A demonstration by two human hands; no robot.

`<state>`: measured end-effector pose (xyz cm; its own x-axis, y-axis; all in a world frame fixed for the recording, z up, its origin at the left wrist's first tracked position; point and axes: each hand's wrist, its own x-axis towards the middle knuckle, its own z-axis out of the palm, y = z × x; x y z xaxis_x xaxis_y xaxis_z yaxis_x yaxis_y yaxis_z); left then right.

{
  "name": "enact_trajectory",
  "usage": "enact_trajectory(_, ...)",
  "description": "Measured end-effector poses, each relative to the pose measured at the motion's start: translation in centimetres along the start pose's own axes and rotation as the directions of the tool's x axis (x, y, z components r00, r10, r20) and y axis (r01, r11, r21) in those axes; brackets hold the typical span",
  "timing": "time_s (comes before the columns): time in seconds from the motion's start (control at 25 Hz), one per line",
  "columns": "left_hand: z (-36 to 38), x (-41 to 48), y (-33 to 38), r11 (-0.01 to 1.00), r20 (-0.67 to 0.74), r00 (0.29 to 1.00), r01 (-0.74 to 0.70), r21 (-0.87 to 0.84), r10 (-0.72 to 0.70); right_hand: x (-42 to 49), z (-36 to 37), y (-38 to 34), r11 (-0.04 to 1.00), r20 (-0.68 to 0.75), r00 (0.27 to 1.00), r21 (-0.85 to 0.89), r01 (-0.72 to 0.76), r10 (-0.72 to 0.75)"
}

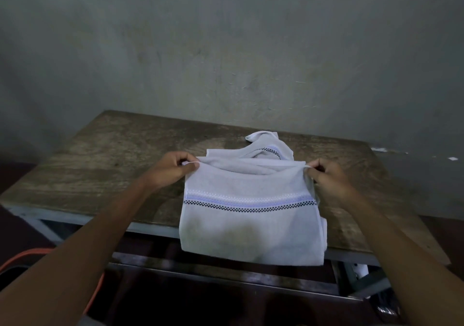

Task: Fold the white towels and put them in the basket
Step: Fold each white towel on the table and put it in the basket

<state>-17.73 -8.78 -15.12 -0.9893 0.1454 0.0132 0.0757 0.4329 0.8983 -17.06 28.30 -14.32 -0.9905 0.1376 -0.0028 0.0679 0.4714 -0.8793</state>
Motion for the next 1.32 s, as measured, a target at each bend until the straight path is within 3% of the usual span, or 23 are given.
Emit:
enact_trajectory(0.12, 0.1, 0.2, 0.4, 0.998, -0.098, 0.994, -0.054, -0.021, 0.052, 0.3, 0.1, -0.8, 0.967, -0.099, 0.992, 0.247, -0.056, 0.082)
enact_trajectory(0.24, 0.7, 0.3, 0.5, 0.996, -0.161, 0.986, -0.064, -0.07, 0.052, 0.6, 0.5, -0.8, 0.901, -0.029, 0.988, 0.414, -0.129, 0.155)
enact_trajectory(0.44, 0.8, 0.8, -0.5, 0.989, -0.135, 0.991, -0.015, -0.146, -0.004, 0.7, 0.9, -0.5, 0.91, 0.096, 0.981, 0.369, -0.191, 0.167)
enact_trajectory(0.64, 1.0, 0.5, -0.7, 0.995, -0.162, 0.982, -0.098, -0.014, 0.094, 0.7, 0.9, -0.4, 0.94, 0.243, 0.948, 0.219, -0.261, 0.207)
enact_trajectory(0.84, 1.3, 0.4, -1.3, 0.992, -0.168, 0.978, -0.13, -0.002, 0.128, 0.7, 1.8, 0.0, 0.962, 0.131, 0.974, 0.177, -0.208, 0.186)
enact_trajectory(1.08, 2.1, 0.8, -1.3, 0.971, -0.209, 0.975, 0.028, -0.236, -0.079, 1.1, 2.2, 0.2, 0.971, 0.04, 0.982, 0.142, -0.191, 0.187)
enact_trajectory(1.24, 1.9, 0.9, -1.1, 0.979, -0.283, 0.957, 0.006, -0.203, -0.064, 1.7, 2.5, 0.6, 0.973, -0.024, 0.981, 0.14, -0.185, 0.19)
enact_trajectory(1.32, 1.3, 0.8, -0.3, 0.997, -0.258, 0.964, -0.067, -0.037, 0.055, 1.9, 1.9, 0.1, 0.99, -0.026, 0.991, 0.054, -0.127, 0.128)
